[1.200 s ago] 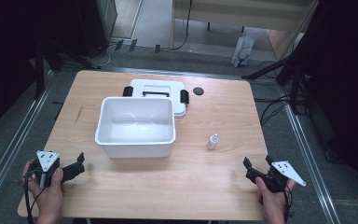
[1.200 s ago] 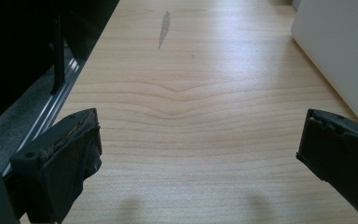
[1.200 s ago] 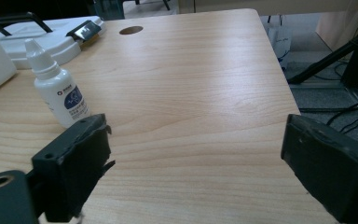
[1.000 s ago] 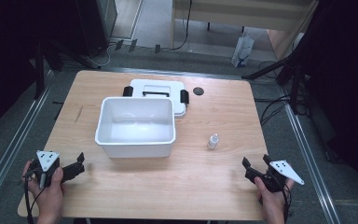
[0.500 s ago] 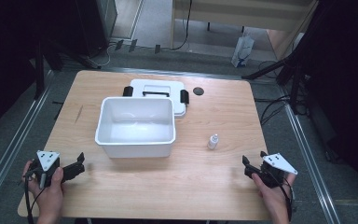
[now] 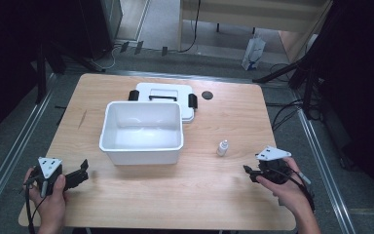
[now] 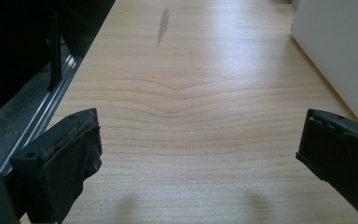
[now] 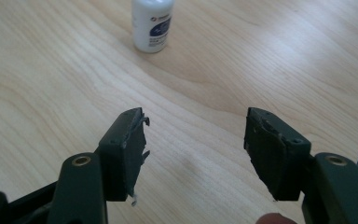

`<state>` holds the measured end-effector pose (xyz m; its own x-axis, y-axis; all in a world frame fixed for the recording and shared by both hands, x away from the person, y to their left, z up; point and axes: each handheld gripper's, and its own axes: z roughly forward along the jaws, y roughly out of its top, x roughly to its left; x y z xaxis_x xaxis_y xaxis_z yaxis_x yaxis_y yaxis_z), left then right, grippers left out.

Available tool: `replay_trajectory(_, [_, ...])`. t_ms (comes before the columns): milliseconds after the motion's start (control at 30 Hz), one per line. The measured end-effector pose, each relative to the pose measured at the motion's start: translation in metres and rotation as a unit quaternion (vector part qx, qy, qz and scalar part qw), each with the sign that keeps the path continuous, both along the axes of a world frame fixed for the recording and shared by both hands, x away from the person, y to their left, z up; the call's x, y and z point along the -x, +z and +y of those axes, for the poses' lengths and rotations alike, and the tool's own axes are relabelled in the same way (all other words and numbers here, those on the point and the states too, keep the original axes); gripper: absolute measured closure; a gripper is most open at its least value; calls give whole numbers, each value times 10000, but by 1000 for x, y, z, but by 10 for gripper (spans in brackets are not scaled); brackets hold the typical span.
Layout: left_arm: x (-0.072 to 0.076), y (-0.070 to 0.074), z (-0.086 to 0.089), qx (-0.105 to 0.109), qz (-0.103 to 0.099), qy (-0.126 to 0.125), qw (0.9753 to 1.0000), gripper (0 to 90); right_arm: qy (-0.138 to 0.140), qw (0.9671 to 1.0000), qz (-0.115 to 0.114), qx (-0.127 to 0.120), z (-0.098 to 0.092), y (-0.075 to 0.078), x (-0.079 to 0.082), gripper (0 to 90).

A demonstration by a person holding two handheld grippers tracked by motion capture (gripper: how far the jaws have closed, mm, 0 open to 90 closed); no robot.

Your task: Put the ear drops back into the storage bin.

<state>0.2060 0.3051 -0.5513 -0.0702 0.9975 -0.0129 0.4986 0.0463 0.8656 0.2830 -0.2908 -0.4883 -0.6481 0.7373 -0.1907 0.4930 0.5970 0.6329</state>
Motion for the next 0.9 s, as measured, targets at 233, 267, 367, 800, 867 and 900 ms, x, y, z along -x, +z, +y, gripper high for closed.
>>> replay_trajectory(233, [0, 0, 1, 22, 3, 17, 10000, 2, 484, 9946, 878, 273, 15, 22, -21, 439])
replay_trajectory(267, [0, 0, 1, 25, 7, 21, 10000, 2, 519, 9938, 930, 312, 17, 25, -24, 437])
replay_trajectory(367, [0, 0, 1, 36, 6, 29, 10000, 2, 607, 9900, 1202, 409, 22, 34, -33, 438])
replay_trajectory(800, [-1, 0, 1, 79, 32, 16, 10000, 2, 589, 9753, 1942, 878, 58, 51, -68, 481])
replay_trajectory(867, [-1, 0, 1, 79, 32, 13, 10000, 2, 624, 9737, 1942, 1014, 65, 52, -72, 496])
replay_trajectory(900, [-1, 0, 1, 85, 32, 11, 10000, 2, 658, 9727, 1976, 1028, 68, 53, -74, 498])
